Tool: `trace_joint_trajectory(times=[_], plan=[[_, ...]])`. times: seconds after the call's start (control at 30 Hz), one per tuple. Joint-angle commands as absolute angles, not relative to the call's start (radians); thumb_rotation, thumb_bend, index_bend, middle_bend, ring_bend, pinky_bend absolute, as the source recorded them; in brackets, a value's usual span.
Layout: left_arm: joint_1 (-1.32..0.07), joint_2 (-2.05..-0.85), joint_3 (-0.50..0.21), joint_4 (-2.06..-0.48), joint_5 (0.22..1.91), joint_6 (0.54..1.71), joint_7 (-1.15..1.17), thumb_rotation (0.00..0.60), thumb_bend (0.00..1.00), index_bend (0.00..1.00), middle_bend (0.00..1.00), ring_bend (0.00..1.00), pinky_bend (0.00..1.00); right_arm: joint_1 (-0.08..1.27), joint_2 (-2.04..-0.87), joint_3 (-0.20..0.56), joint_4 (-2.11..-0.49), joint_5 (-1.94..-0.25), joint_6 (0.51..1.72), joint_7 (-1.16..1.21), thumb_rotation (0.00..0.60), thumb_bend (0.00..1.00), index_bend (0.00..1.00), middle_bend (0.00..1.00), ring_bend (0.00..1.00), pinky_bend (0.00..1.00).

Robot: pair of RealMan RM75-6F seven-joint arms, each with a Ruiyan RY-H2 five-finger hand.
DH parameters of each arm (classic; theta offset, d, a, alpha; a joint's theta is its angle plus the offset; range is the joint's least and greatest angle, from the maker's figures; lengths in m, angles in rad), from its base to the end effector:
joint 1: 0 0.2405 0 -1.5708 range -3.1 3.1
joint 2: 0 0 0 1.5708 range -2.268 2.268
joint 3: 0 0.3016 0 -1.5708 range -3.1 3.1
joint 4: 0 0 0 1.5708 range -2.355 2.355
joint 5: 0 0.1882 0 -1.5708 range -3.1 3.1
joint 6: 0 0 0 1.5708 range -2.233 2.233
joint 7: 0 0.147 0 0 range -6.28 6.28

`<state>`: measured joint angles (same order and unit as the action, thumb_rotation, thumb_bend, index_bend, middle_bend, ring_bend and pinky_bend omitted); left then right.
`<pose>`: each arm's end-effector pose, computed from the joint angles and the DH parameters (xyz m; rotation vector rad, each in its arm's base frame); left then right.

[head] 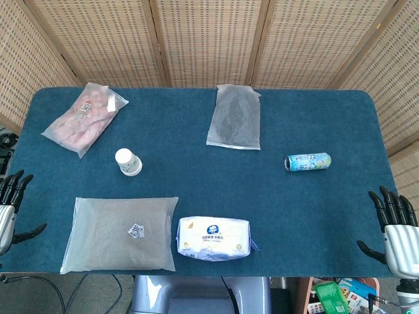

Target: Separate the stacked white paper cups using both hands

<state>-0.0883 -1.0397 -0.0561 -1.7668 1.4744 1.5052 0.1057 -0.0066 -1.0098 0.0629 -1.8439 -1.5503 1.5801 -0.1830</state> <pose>-0.3190 0.1857 0.2184 -1.3709 -0.8710 -0.8925 -0.3072 -0.1560 0.2308 1.3417 -0.8135 0.8849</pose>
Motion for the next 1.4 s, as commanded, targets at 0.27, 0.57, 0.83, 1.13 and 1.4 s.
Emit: trace_joint_trajectory(times=[0.27, 0.57, 0.83, 1.13, 1.4], plan=[[-0.089, -1.037, -0.054, -1.761, 1.471, 1.495, 0.092, 0.600, 0.14, 0.00, 0.00, 0.00, 0.00, -0.007, -1.011, 0.063, -1.846, -1.552, 1.584, -0.180, 0.600, 0.00, 0.00, 0.00, 0.00, 0.00], [-0.182, -1.060, -0.125, -1.661, 1.425, 1.399, 0.038, 0.600, 0.14, 0.00, 0.00, 0.00, 0.07, 0.006, -1.017, 0.067, -1.833, -1.554, 1.568, -0.150, 0.600, 0.00, 0.00, 0.00, 0.00, 0.00], [-0.395, -1.145, -0.212, -1.501, 1.463, 1.225, 0.048, 0.600, 0.14, 0.00, 0.00, 0.07, 0.21, 0.036, -1.039, 0.080, -1.786, -1.490, 1.500, -0.136, 0.600, 0.00, 0.00, 0.00, 0.00, 0.00], [-0.589, -1.313, -0.224, -1.312, 1.444, 1.009, 0.051, 0.600, 0.14, 0.00, 0.07, 0.15, 0.28, 0.058, -1.054, 0.099, -1.758, -1.429, 1.458, -0.132, 0.600, 0.00, 0.00, 0.00, 0.00, 0.00], [-0.690, -1.466, -0.224, -1.127, 1.428, 0.931, 0.039, 0.600, 0.14, 0.10, 0.15, 0.18, 0.30, 0.064, -1.058, 0.103, -1.735, -1.389, 1.433, -0.123, 0.600, 0.00, 0.00, 0.00, 0.00, 0.00]])
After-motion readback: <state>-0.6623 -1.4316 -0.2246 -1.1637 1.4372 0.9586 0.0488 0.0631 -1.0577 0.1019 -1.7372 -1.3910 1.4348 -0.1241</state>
